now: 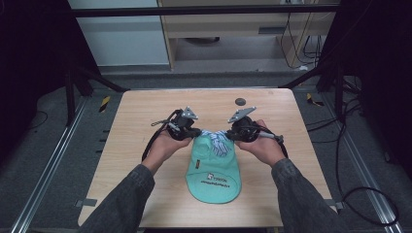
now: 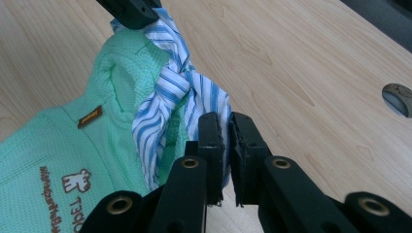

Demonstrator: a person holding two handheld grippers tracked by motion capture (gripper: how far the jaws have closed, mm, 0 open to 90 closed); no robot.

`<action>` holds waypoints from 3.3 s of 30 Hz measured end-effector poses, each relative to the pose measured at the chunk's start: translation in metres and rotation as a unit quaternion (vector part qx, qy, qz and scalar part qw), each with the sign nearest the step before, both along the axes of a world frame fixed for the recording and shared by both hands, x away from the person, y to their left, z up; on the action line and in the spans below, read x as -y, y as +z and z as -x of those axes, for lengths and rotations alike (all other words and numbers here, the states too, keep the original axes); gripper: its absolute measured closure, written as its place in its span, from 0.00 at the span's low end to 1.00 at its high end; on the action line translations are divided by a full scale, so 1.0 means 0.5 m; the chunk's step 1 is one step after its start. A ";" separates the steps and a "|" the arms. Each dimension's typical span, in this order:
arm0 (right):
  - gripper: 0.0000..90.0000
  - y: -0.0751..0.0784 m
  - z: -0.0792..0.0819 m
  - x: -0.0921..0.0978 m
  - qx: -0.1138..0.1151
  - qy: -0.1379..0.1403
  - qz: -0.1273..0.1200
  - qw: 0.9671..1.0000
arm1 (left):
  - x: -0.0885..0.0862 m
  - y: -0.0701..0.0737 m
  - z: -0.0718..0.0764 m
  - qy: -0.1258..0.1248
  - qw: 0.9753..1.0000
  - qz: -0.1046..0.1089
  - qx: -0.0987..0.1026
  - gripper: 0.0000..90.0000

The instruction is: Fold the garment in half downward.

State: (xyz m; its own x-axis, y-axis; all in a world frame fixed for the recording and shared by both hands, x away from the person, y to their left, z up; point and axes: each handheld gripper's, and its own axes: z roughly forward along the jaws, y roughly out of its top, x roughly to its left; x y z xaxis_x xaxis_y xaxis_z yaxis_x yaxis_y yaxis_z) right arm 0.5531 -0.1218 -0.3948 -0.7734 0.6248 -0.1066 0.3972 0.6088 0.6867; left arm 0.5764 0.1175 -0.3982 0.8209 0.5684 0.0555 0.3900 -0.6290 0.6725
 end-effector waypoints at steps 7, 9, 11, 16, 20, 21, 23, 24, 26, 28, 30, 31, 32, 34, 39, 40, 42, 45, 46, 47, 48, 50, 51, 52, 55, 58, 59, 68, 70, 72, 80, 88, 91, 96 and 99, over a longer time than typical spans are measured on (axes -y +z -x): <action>0.93 0.013 -0.001 0.000 0.006 0.005 0.003 1.000 | -0.001 0.010 -0.002 0.002 1.000 0.003 0.007 0.96; 0.93 0.017 0.000 -0.001 0.007 0.007 0.003 1.000 | 0.000 0.012 -0.003 0.002 1.000 0.002 0.006 0.96; 0.93 0.020 0.000 -0.001 0.009 0.009 0.006 1.000 | 0.001 0.014 -0.003 0.002 1.000 0.003 0.006 0.96; 0.93 0.028 -0.004 0.000 0.013 0.011 0.010 1.000 | 0.001 0.020 -0.005 0.001 1.000 0.003 0.009 0.96; 0.93 0.031 -0.006 -0.001 0.014 0.011 0.013 1.000 | 0.000 0.025 -0.007 -0.001 1.000 -0.001 0.009 0.96; 0.93 0.031 -0.007 -0.001 0.013 0.010 0.014 1.000 | 0.000 0.027 -0.007 -0.003 1.000 -0.004 0.009 0.96; 0.93 0.031 -0.007 -0.002 0.011 0.012 0.015 1.000 | 0.001 0.028 -0.006 -0.005 1.000 -0.005 0.012 0.96; 0.93 0.032 -0.006 -0.002 0.011 0.011 0.017 1.000 | 0.002 0.029 -0.006 -0.004 1.000 -0.005 0.013 0.96; 0.93 0.034 -0.006 -0.001 0.013 0.011 0.016 1.000 | 0.002 0.031 -0.006 -0.004 1.000 -0.005 0.015 0.96; 0.93 0.035 -0.006 0.000 0.014 0.009 0.012 1.000 | 0.002 0.032 -0.008 -0.004 1.000 -0.004 0.015 0.96; 0.93 0.037 -0.006 0.002 0.014 0.010 0.012 1.000 | 0.004 0.034 -0.008 -0.004 1.000 -0.002 0.015 0.96; 0.93 0.038 -0.005 0.002 0.016 0.010 0.012 1.000 | 0.005 0.035 -0.008 -0.004 1.000 -0.002 0.016 0.96; 0.93 0.038 -0.005 0.003 0.016 0.011 0.012 1.000 | 0.007 0.037 -0.009 -0.005 1.000 -0.004 0.017 0.96; 0.93 0.040 -0.005 0.006 0.019 0.011 0.013 1.000 | 0.008 0.039 -0.009 -0.005 1.000 -0.001 0.019 0.96; 0.93 0.045 -0.005 0.010 0.023 0.010 0.014 1.000 | 0.013 0.046 -0.010 -0.007 1.000 -0.002 0.024 0.96; 0.93 0.047 -0.006 0.011 0.023 0.010 0.015 1.000 | 0.014 0.047 -0.010 -0.007 1.000 -0.002 0.026 0.96; 0.93 0.049 -0.006 0.012 0.024 0.009 0.016 1.000 | 0.015 0.050 -0.009 -0.007 1.000 -0.002 0.027 0.96; 0.93 0.053 -0.007 0.014 0.028 0.009 0.016 0.999 | 0.016 0.055 -0.009 -0.008 1.000 -0.001 0.030 0.96; 0.93 0.054 -0.007 0.014 0.028 0.008 0.015 0.999 | 0.016 0.057 -0.009 -0.008 0.999 -0.002 0.033 0.96; 0.93 0.054 -0.008 0.015 0.029 0.008 0.015 0.999 | 0.016 0.058 -0.009 -0.009 0.999 -0.003 0.035 0.96; 0.93 0.054 -0.009 0.015 0.029 0.006 0.013 0.999 | 0.016 0.060 -0.009 -0.010 0.999 -0.004 0.035 0.96; 0.93 0.054 -0.011 0.017 0.030 0.007 0.014 0.999 | 0.016 0.061 -0.010 -0.008 0.999 -0.002 0.037 0.96; 0.93 0.054 -0.013 0.016 0.028 0.005 0.014 0.999 | 0.016 0.062 -0.011 -0.009 0.999 -0.002 0.036 0.96; 0.93 0.054 -0.014 0.016 0.028 0.006 0.016 0.999 | 0.016 0.063 -0.011 -0.009 0.999 -0.005 0.037 0.96; 0.93 0.056 -0.019 0.014 0.030 0.006 0.017 0.999 | 0.014 0.066 -0.017 -0.006 0.999 0.000 0.037 0.96; 0.94 0.056 -0.027 0.012 0.033 0.006 0.021 0.999 | 0.012 0.065 -0.022 -0.007 0.999 -0.001 0.035 0.96; 0.94 0.055 -0.029 0.012 0.033 0.006 0.021 0.999 | 0.012 0.064 -0.024 -0.007 0.999 -0.002 0.035 0.96; 0.94 0.061 -0.058 0.006 0.038 0.005 0.031 0.999 | 0.014 0.072 -0.051 0.000 0.999 -0.008 0.038 0.96; 0.94 0.067 -0.066 0.004 0.040 0.008 0.035 0.999 | 0.013 0.073 -0.058 0.002 0.999 -0.009 0.040 0.96; 0.94 0.071 -0.074 0.000 0.041 0.010 0.039 0.998 | 0.011 0.074 -0.064 0.004 0.999 -0.010 0.039 0.96; 0.94 0.068 -0.100 -0.011 0.040 0.010 0.044 0.998 | 0.010 0.068 -0.086 0.012 0.999 -0.016 0.038 0.96; 0.94 0.054 -0.107 0.001 0.042 0.000 0.049 0.998 | 0.035 0.068 -0.082 0.006 0.998 -0.023 0.050 0.96; 0.94 0.048 -0.099 0.008 0.042 -0.001 0.046 0.998 | 0.043 0.063 -0.072 0.002 0.998 -0.032 0.055 0.96; 0.94 0.040 -0.075 0.014 0.047 0.001 0.044 0.998 | 0.046 0.057 -0.056 0.001 0.998 -0.030 0.055 0.96; 0.94 0.035 -0.064 0.012 0.049 0.004 0.046 0.998 | 0.045 0.049 -0.047 0.000 0.998 -0.029 0.057 0.96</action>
